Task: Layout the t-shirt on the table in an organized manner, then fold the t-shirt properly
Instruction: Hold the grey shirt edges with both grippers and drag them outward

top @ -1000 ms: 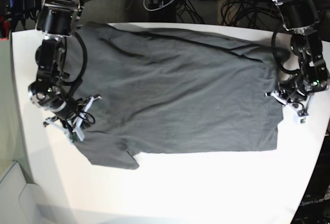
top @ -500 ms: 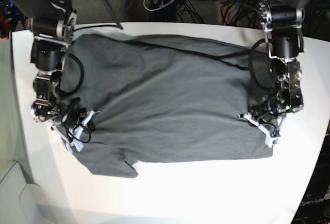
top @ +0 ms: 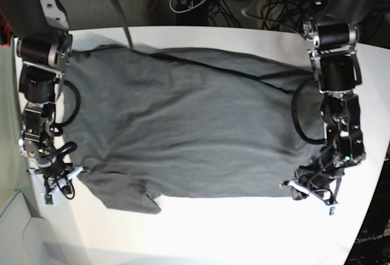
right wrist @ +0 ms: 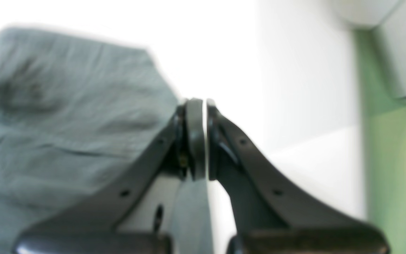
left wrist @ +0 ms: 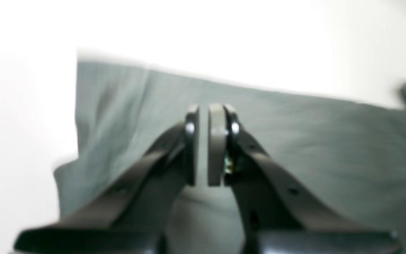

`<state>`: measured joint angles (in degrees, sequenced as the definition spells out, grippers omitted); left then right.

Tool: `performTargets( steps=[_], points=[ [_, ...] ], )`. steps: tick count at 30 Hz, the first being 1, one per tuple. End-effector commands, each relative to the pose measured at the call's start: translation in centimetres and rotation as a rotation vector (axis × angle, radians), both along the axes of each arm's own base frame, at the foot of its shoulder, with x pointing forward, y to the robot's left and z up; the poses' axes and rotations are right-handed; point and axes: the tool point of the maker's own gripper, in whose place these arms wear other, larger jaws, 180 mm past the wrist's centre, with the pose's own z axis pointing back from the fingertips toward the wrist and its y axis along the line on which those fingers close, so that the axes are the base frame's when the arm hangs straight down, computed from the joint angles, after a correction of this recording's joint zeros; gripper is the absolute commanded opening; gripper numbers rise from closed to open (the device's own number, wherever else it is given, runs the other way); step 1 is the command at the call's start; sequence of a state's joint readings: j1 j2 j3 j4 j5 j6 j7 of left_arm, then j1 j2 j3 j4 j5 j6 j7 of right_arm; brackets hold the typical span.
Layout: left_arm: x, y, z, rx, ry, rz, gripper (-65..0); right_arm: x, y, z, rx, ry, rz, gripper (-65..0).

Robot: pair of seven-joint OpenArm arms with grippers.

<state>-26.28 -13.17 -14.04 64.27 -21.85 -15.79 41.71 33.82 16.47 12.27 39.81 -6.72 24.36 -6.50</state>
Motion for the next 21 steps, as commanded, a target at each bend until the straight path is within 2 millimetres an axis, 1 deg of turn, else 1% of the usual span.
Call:
performTargets(
  steps=[1,2,3,6,9,11,12,14,15,16,17,19,20,21],
  points=[
    [-0.8,1.7,1.1,0.045,0.015,0.009,-60.0,0.2,-0.1,1.8,-0.014,-0.041,0.025,-65.0],
    [-2.2,2.2,0.6,0.064,0.071,0.004,-60.0,-0.5,0.5,1.8,-0.032,-0.021,0.066,-65.0],
    [-3.3,2.4,0.2,0.075,0.119,-0.003,-60.0,-1.6,1.7,1.4,-0.048,0.017,0.123,-65.0],
    [-6.0,3.1,-2.2,0.082,0.231,-0.005,-60.0,-4.5,5.8,1.0,-0.069,0.075,0.287,-65.0],
    [-7.5,3.3,-4.2,0.085,0.261,0.002,-60.0,-7.4,7.0,0.9,-0.136,0.151,0.296,-65.0],
    [-7.8,3.3,-5.1,0.078,0.249,0.011,-60.0,-9.0,8.1,0.2,-0.159,0.209,0.301,-65.0],
    [-7.7,3.4,-5.9,0.063,0.249,0.021,-60.0,-9.7,8.4,-0.4,-0.159,0.242,0.300,-65.0],
    [-7.9,3.6,-7.7,0.032,0.267,0.045,-60.0,-10.2,8.7,-1.6,-0.148,0.290,0.302,-65.0],
    [-8.0,3.7,-8.6,0.020,0.276,0.057,-60.0,-10.5,8.8,-2.6,-0.134,0.315,0.305,-65.0],
    [-7.5,3.8,-8.9,0.006,0.270,0.069,-60.0,-10.8,8.7,-3.5,-0.118,0.341,0.302,-65.0],
    [-7.1,3.9,-9.3,-0.007,0.270,0.080,-60.0,-10.9,8.6,-4.4,-0.103,0.368,0.300,-65.0],
    [-7.0,4.1,-10.6,-0.034,0.292,0.101,-60.0,-10.5,8.8,-5.7,-0.077,0.411,0.305,-65.0],
    [-6.8,4.2,-11.0,-0.046,0.297,0.111,-60.0,-10.5,8.5,-6.5,-0.058,0.441,0.300,-65.0],
    [-6.5,4.3,-11.1,-0.054,0.291,0.120,-60.0,-10.3,7.7,-7.1,-0.053,0.467,0.292,-65.0]
  ],
)
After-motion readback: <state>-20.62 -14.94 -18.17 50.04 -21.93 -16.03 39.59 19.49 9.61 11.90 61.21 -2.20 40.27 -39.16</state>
